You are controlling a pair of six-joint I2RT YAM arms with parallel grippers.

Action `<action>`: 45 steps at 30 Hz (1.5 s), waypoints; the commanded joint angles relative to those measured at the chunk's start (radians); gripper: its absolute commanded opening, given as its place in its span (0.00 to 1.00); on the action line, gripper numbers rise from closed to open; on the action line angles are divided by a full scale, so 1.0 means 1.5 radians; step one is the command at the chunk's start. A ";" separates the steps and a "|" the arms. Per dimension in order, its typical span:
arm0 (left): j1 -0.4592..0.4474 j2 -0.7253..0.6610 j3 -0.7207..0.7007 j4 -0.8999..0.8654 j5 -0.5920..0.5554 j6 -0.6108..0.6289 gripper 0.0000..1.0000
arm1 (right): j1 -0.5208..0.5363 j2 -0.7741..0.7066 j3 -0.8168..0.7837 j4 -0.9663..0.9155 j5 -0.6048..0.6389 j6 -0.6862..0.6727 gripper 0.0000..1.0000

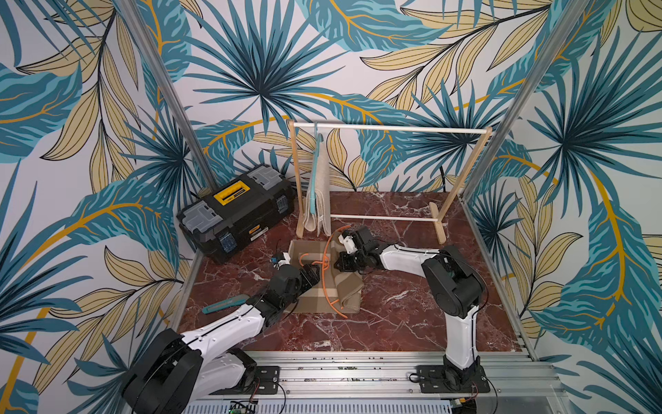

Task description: Hang the scarf on the hanger

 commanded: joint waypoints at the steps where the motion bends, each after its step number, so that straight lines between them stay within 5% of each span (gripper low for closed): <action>1: 0.004 0.050 0.020 0.076 -0.034 0.013 0.83 | 0.005 0.006 -0.046 -0.018 -0.013 0.000 0.00; 13: 0.004 0.153 0.008 0.226 -0.185 0.007 0.70 | 0.003 0.001 -0.066 0.003 -0.035 -0.009 0.00; 23: 0.011 0.289 0.013 0.362 -0.171 -0.015 0.69 | -0.005 0.004 -0.070 0.018 -0.043 -0.002 0.00; 39: 0.015 0.399 0.025 0.522 -0.171 -0.036 0.27 | -0.005 0.021 -0.076 0.032 -0.061 -0.001 0.00; 45: 0.010 0.376 0.019 0.524 -0.173 -0.049 0.00 | -0.005 0.025 -0.075 0.032 -0.062 -0.002 0.00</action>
